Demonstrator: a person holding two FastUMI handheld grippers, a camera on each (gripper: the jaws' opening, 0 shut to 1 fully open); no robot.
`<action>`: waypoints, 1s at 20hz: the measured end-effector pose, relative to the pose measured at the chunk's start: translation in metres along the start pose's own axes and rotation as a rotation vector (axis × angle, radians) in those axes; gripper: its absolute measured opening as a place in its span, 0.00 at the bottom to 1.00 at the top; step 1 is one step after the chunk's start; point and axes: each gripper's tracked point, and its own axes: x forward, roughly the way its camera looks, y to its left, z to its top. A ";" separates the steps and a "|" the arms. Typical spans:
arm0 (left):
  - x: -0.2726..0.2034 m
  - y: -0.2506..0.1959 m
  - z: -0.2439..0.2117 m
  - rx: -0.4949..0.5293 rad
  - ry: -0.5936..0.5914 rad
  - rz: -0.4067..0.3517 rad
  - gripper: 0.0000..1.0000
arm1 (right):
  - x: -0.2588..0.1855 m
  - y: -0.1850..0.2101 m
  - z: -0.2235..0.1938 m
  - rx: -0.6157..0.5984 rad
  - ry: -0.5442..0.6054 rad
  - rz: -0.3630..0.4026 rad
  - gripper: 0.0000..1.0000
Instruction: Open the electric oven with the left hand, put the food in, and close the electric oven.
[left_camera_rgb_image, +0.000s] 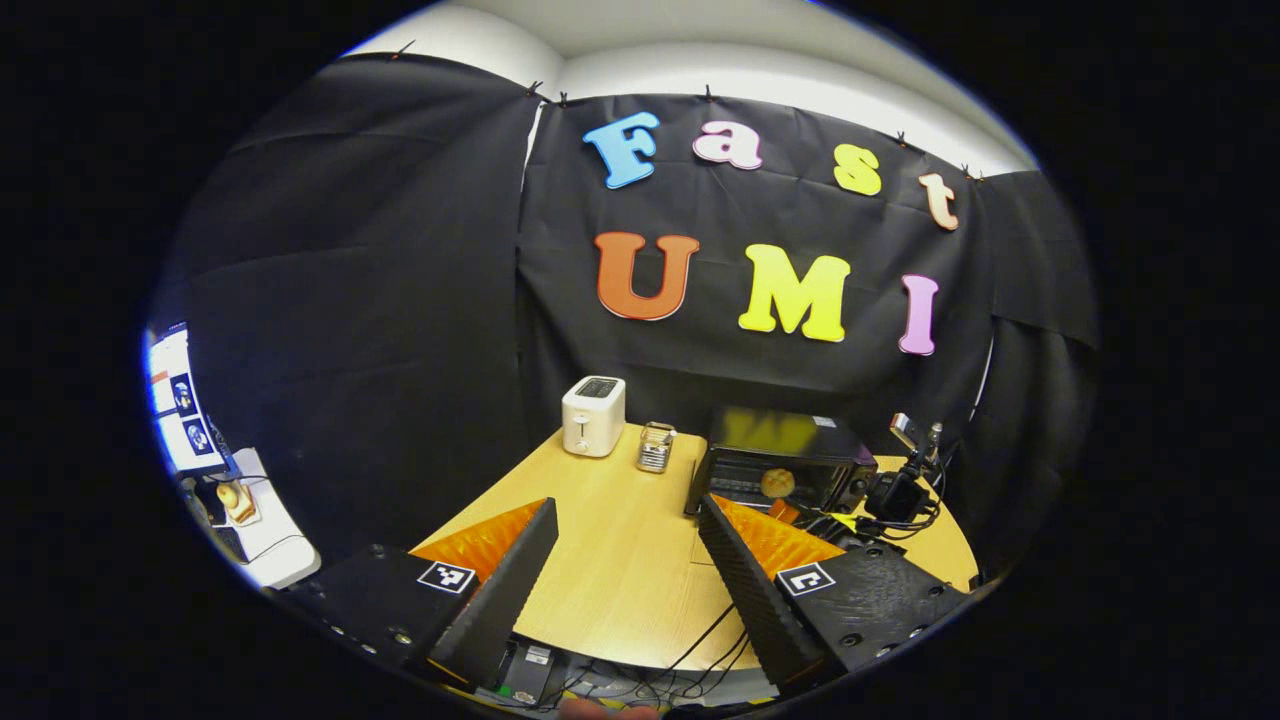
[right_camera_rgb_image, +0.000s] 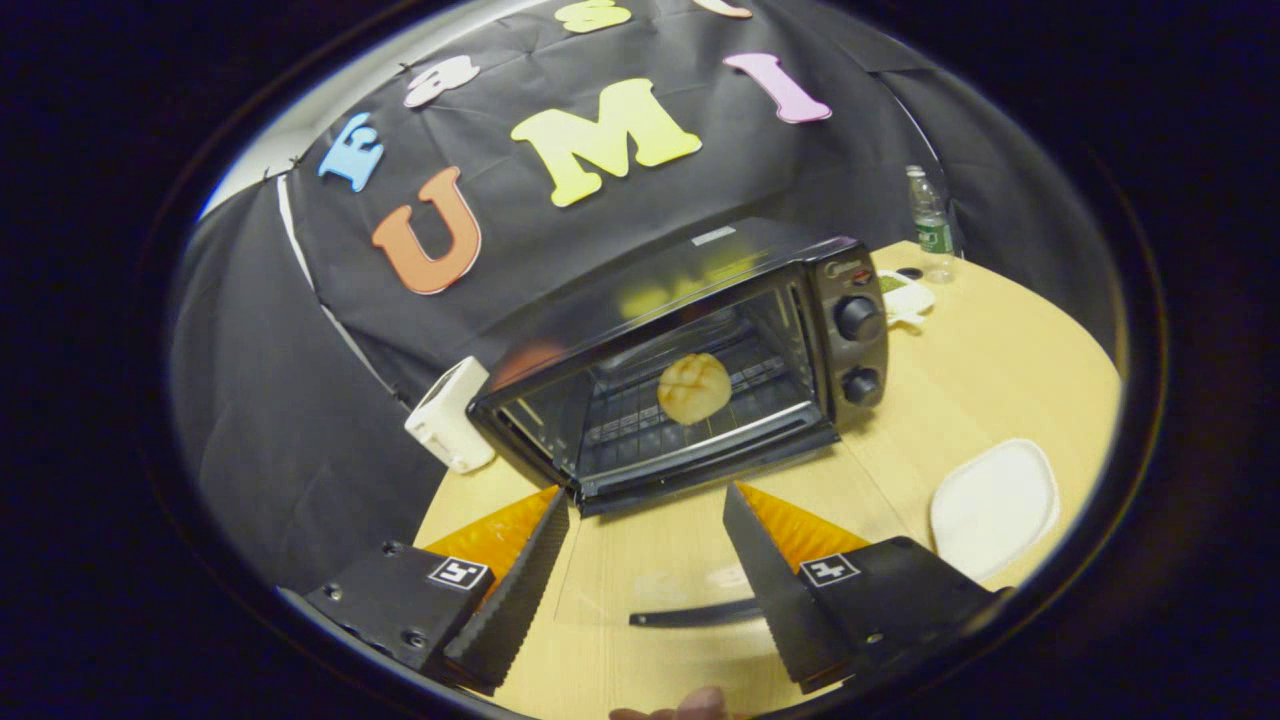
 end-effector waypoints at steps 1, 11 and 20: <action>0.002 -0.004 -0.004 -0.003 0.002 -0.023 0.94 | -0.017 -0.003 -0.003 -0.007 0.004 0.003 0.96; 0.043 -0.066 -0.086 -0.022 0.195 -0.225 0.94 | -0.159 -0.040 -0.015 -0.152 0.031 -0.034 0.96; 0.073 -0.140 -0.185 -0.014 0.455 -0.326 0.94 | -0.206 -0.102 0.000 -0.232 0.003 -0.170 0.96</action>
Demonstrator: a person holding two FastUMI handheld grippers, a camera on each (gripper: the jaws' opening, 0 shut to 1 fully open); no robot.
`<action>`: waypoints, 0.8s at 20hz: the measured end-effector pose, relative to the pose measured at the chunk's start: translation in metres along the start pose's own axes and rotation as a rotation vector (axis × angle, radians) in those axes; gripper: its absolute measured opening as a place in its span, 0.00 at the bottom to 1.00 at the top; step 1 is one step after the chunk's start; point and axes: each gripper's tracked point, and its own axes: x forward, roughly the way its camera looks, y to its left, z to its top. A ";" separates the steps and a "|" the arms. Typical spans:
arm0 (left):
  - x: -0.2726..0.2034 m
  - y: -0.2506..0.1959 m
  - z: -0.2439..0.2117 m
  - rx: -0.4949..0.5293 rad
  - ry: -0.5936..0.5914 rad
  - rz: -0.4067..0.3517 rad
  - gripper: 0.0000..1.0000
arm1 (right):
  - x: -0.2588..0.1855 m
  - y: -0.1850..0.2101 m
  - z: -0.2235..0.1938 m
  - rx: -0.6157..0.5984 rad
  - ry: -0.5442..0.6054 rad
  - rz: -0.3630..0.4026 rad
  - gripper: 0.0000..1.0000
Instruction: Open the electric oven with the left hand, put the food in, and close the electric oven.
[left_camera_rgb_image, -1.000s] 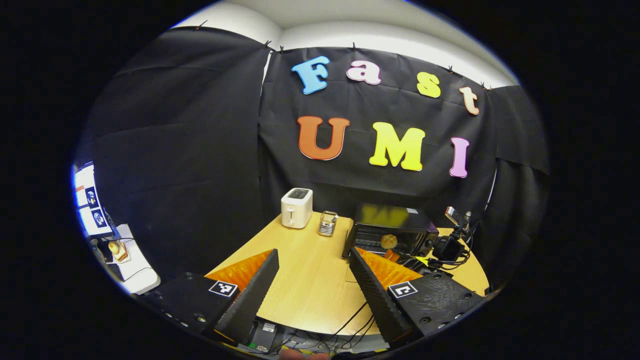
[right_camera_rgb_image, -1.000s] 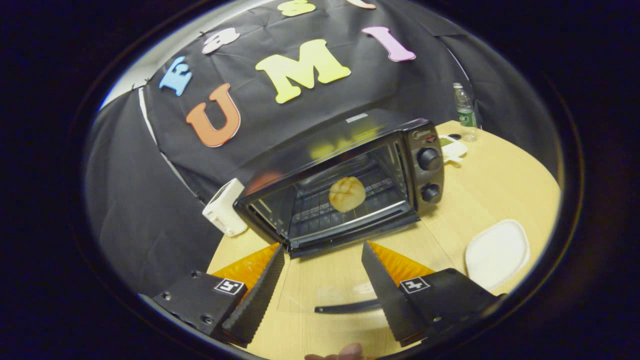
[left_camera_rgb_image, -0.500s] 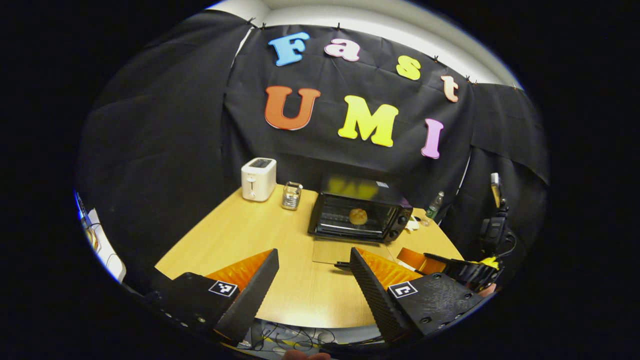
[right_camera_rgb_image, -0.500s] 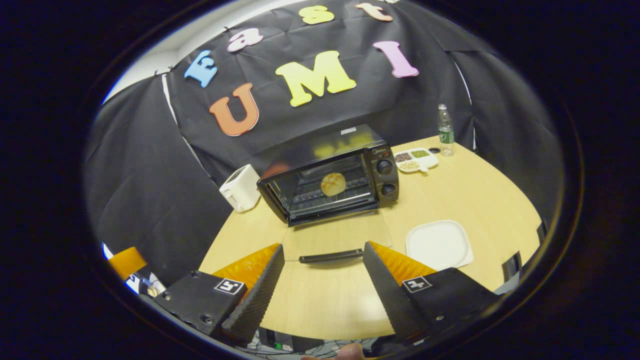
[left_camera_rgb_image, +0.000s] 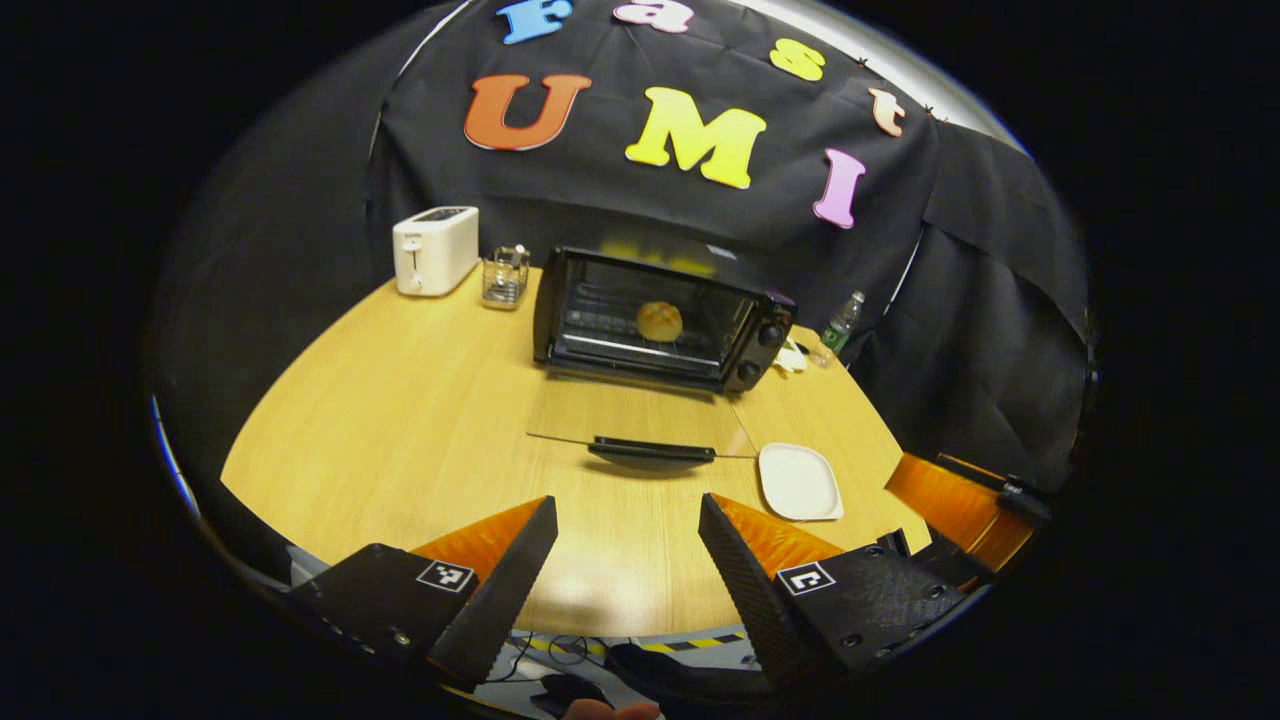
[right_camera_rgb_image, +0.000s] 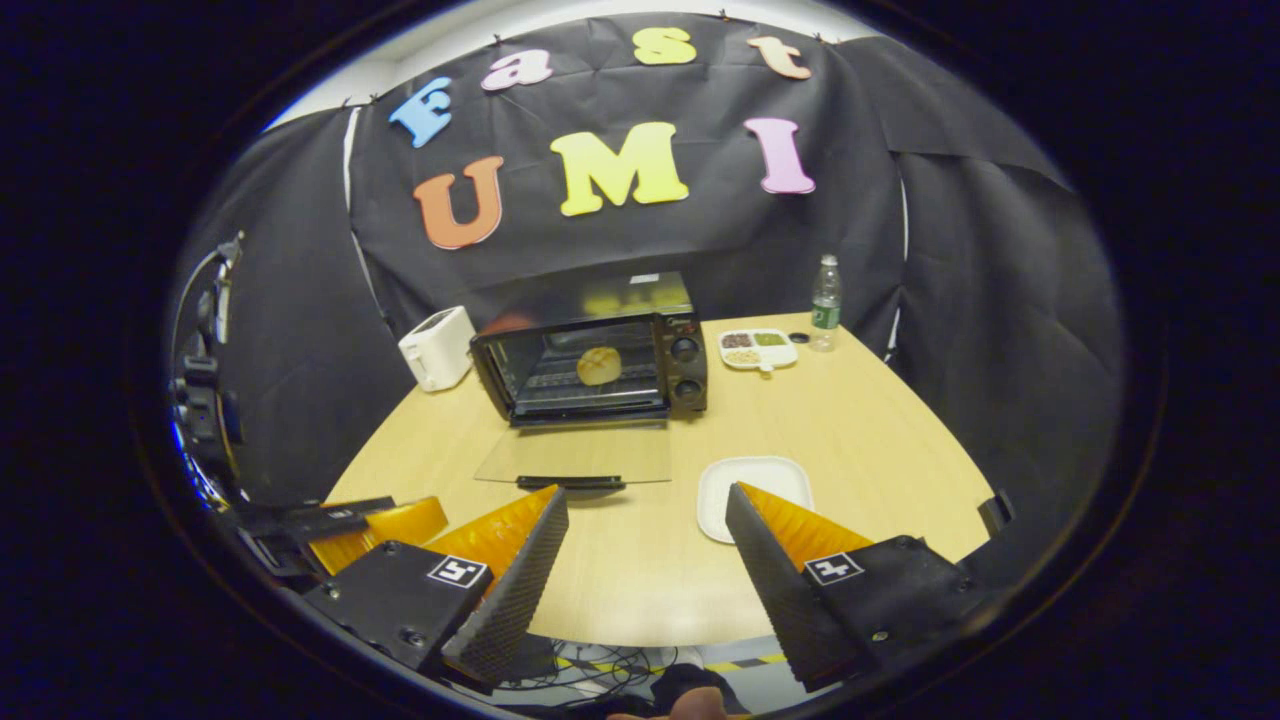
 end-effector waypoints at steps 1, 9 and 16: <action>0.010 -0.001 -0.006 0.011 0.015 0.006 0.94 | -0.001 -0.004 0.001 0.019 0.003 -0.008 0.96; 0.099 -0.008 -0.033 0.013 0.093 0.034 0.95 | 0.003 -0.050 -0.001 0.001 0.053 -0.068 0.97; 0.155 -0.011 -0.051 0.080 0.146 0.067 0.95 | 0.009 -0.106 -0.001 -0.006 0.116 -0.162 0.96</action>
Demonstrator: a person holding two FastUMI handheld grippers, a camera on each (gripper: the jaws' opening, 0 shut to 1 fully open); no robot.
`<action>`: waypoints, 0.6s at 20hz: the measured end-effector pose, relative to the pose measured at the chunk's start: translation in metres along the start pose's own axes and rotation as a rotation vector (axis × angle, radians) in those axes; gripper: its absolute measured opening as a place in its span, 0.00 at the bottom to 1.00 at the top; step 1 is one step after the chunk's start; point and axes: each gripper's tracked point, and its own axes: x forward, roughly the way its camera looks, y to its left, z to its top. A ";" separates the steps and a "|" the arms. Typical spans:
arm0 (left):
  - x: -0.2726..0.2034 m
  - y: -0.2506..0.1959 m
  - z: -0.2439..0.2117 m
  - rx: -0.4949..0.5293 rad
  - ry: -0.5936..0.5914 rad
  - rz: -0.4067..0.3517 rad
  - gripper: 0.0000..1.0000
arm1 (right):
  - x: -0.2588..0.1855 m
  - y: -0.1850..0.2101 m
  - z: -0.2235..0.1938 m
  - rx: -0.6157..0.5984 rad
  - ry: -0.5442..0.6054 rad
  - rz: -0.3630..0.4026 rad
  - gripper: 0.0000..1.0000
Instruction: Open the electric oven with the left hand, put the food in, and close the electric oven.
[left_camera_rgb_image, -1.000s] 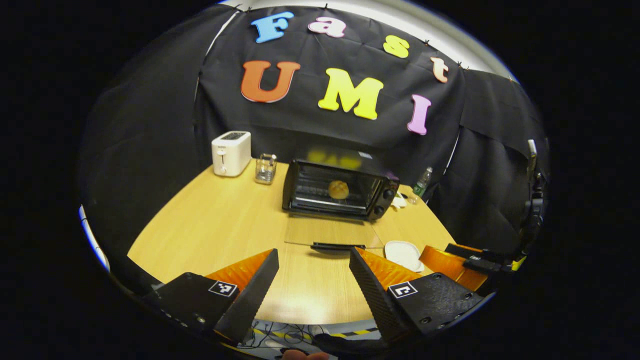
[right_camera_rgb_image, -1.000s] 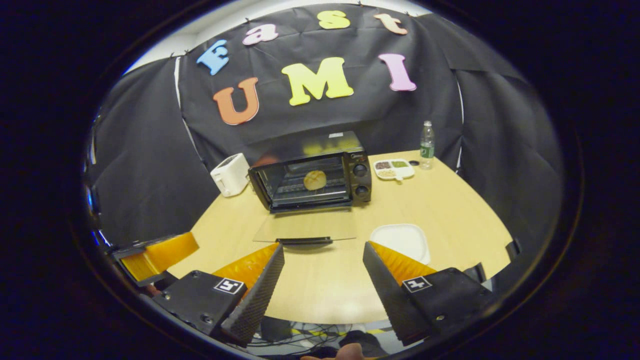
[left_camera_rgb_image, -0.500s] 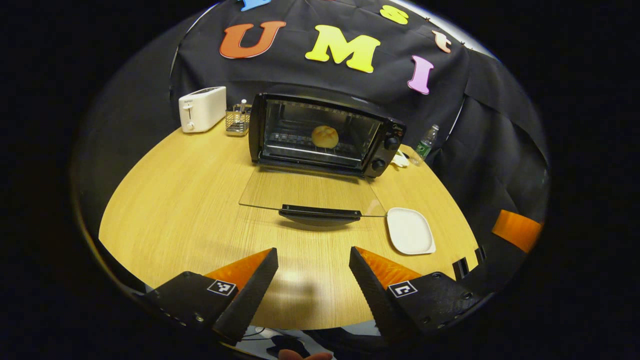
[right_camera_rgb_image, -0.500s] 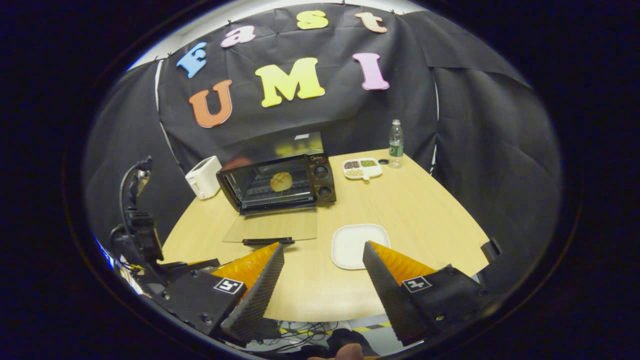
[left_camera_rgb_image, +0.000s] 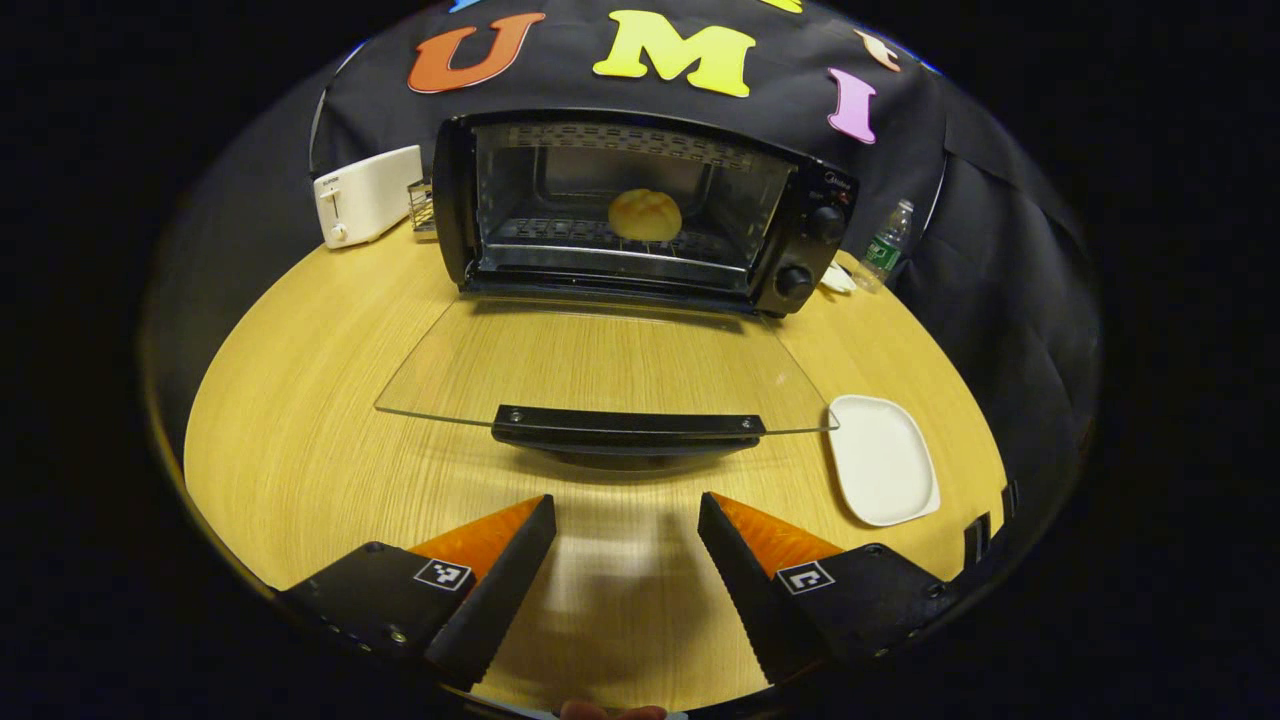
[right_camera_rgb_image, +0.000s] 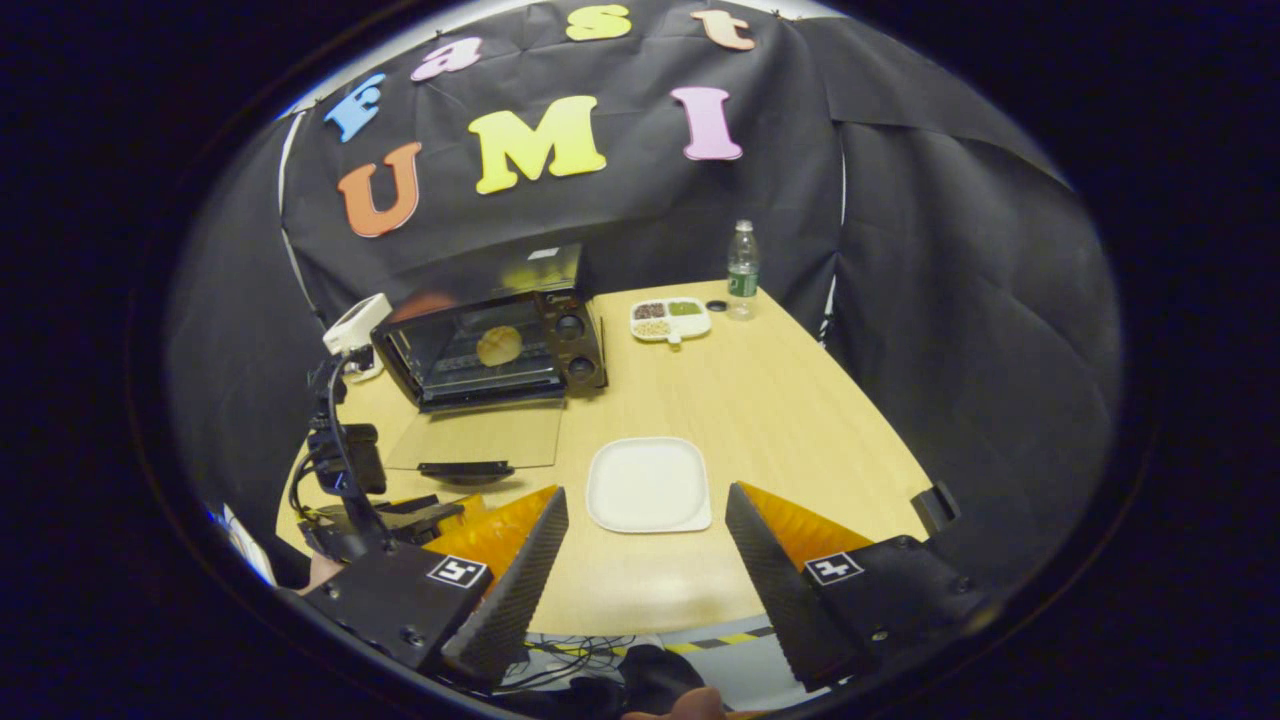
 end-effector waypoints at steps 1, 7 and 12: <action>0.007 0.002 0.001 0.003 0.003 0.012 0.95 | 0.003 -0.007 0.001 -0.003 0.006 -0.012 0.97; 0.024 0.004 0.011 0.044 -0.001 0.034 0.94 | 0.013 -0.016 0.001 0.024 0.039 -0.011 0.97; 0.013 -0.001 0.044 0.093 -0.086 0.066 0.95 | 0.019 -0.009 0.010 -0.012 0.029 0.017 0.97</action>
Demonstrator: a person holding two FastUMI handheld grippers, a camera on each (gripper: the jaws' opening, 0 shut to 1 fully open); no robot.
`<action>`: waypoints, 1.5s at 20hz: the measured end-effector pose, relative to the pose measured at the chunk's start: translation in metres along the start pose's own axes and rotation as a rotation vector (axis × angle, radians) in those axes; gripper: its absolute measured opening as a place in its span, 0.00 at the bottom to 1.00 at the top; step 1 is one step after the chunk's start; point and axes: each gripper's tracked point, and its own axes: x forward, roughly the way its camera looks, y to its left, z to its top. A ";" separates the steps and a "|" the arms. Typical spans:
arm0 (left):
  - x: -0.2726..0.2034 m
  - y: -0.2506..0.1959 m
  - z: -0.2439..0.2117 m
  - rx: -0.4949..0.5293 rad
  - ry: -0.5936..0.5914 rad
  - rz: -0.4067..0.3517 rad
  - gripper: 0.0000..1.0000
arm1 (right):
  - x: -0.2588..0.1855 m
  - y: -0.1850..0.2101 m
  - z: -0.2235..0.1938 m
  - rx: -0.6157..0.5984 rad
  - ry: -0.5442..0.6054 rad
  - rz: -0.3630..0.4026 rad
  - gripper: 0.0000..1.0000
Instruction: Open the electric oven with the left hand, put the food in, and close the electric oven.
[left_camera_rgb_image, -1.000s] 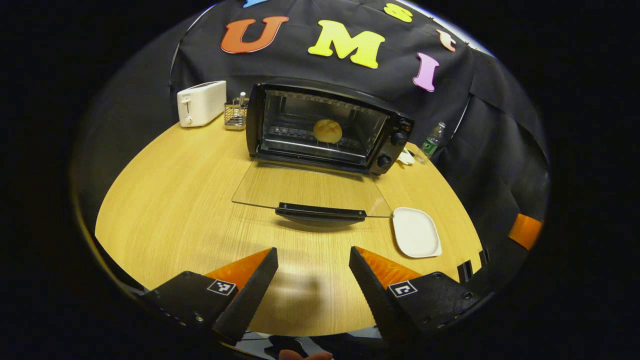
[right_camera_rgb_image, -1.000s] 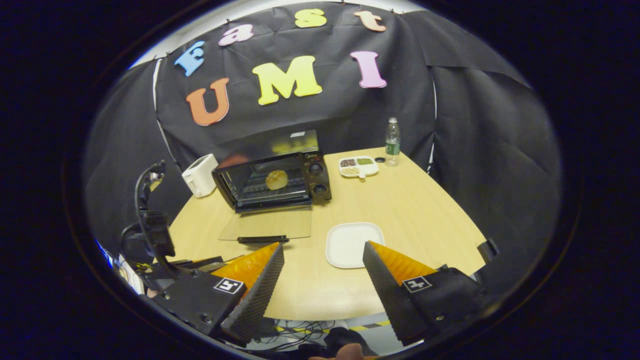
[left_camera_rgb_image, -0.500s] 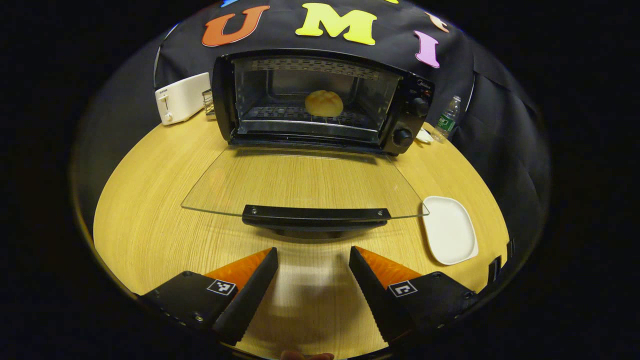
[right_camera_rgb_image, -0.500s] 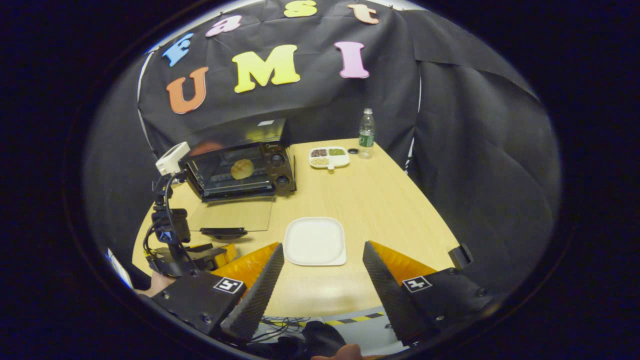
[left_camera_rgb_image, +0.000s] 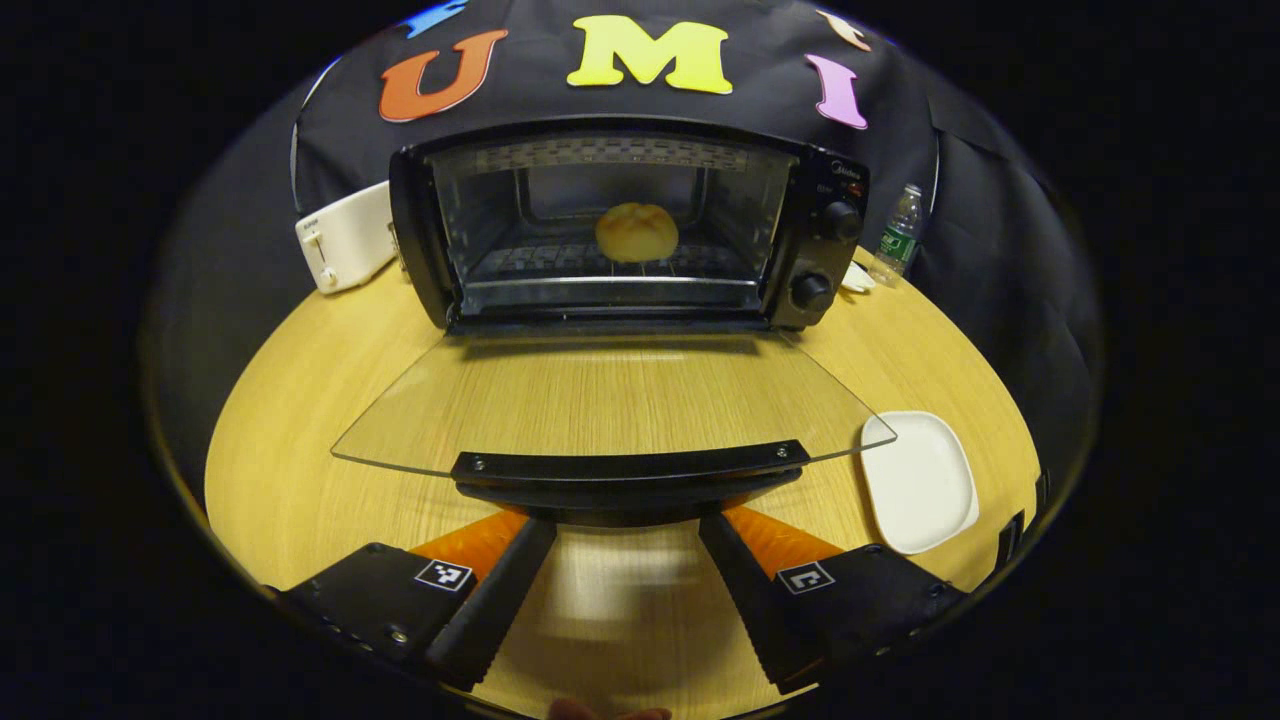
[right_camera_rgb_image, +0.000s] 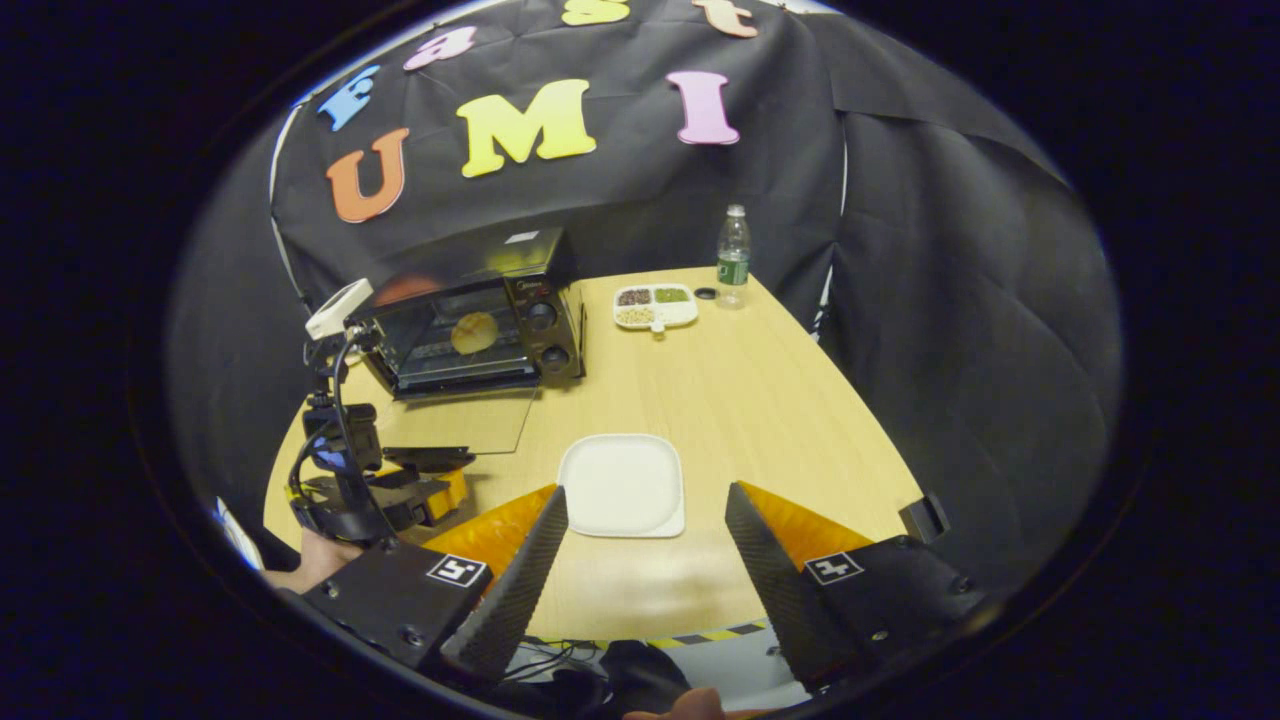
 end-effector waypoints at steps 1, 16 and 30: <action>-0.006 0.000 0.017 0.004 -0.040 0.002 0.95 | 0.001 0.002 0.001 0.001 -0.003 0.009 0.97; -0.192 0.007 0.223 -0.057 -0.510 0.005 0.95 | -0.046 0.044 0.110 -0.120 -0.353 0.117 0.97; -0.407 0.049 0.140 -0.057 -0.662 0.012 0.94 | -0.217 0.111 0.104 -0.101 -0.599 0.132 0.96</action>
